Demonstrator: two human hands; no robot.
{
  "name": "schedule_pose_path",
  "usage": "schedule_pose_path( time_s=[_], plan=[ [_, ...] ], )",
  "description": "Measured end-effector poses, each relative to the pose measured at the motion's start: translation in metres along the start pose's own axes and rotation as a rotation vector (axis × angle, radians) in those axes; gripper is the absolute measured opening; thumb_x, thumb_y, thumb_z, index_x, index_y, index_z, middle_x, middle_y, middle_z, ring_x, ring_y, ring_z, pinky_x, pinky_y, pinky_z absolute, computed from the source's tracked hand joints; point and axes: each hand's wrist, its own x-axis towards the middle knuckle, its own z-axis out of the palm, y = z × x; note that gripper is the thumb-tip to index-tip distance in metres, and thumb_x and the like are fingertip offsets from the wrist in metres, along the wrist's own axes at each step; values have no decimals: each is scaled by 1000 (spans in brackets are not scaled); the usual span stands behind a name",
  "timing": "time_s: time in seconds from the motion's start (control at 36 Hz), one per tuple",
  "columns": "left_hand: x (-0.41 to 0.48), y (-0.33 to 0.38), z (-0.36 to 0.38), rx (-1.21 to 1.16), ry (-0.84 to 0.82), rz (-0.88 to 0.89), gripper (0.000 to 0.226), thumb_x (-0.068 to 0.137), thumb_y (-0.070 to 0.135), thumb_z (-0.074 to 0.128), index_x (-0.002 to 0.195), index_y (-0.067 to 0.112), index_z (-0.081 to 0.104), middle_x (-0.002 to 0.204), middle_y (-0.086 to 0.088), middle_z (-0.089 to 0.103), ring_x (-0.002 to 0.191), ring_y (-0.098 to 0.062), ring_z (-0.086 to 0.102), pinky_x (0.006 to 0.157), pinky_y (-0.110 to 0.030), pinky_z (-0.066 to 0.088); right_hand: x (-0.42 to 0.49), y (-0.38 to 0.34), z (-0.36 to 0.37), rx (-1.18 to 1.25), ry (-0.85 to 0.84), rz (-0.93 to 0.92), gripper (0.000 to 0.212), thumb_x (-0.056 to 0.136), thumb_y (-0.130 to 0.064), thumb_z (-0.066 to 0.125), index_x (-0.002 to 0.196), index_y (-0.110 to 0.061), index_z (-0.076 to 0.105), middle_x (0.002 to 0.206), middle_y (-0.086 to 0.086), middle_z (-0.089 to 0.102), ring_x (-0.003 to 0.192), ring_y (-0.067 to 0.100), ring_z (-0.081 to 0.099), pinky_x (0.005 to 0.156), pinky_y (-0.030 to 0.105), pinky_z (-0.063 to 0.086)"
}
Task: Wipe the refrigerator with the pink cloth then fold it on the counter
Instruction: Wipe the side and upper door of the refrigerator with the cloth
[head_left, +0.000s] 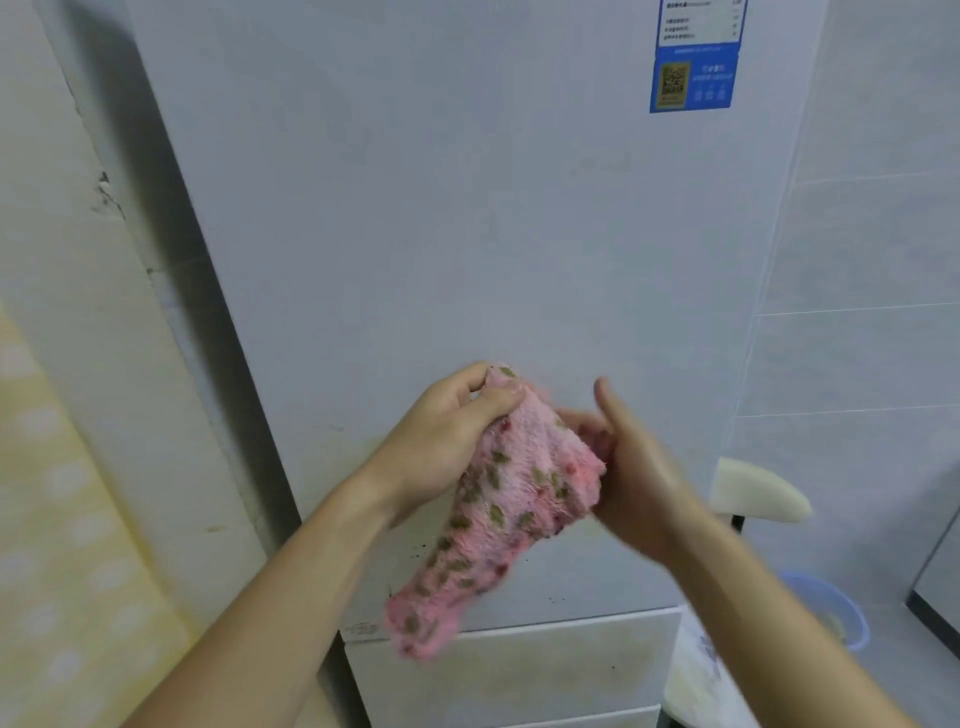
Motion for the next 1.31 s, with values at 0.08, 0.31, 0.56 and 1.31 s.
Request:
schedule_pose_path(
  time_s=[0.08, 0.31, 0.56, 1.31],
  plan=[
    [2, 3, -2, 122, 60, -29, 24, 108, 37, 55, 90, 21, 60, 85, 8, 63, 82, -15, 61, 85, -37, 47, -4, 41, -3, 18, 38, 57, 81, 102, -72, 14, 136, -24, 69, 134, 8, 72, 127, 29, 67, 111, 49, 49],
    [0, 10, -8, -50, 59, -126, 28, 104, 19, 64, 131, 19, 58, 116, -8, 79, 103, -18, 77, 87, -27, 60, -11, 13, 4, 127, -15, -98, 71, 94, -62, 62, 148, -16, 56, 129, 32, 63, 128, 37, 63, 117, 55, 42],
    [-9, 19, -9, 27, 99, -114, 42, 99, 8, 70, 132, 20, 47, 106, -10, 81, 97, -24, 78, 96, -37, 59, -23, -19, -9, -160, 457, -286, 52, 86, -30, 84, 134, -35, 64, 88, 20, 72, 71, 24, 67, 71, 36, 55],
    [6, 17, 41, 501, 275, 282, 7, 101, 27, 69, 95, 27, 66, 84, 17, 70, 84, 4, 65, 72, -7, 46, -49, -28, -32, -1021, 770, -637, 10, 104, -39, 57, 105, -30, 61, 67, -6, 73, 71, 30, 70, 74, 48, 56]
  ],
)
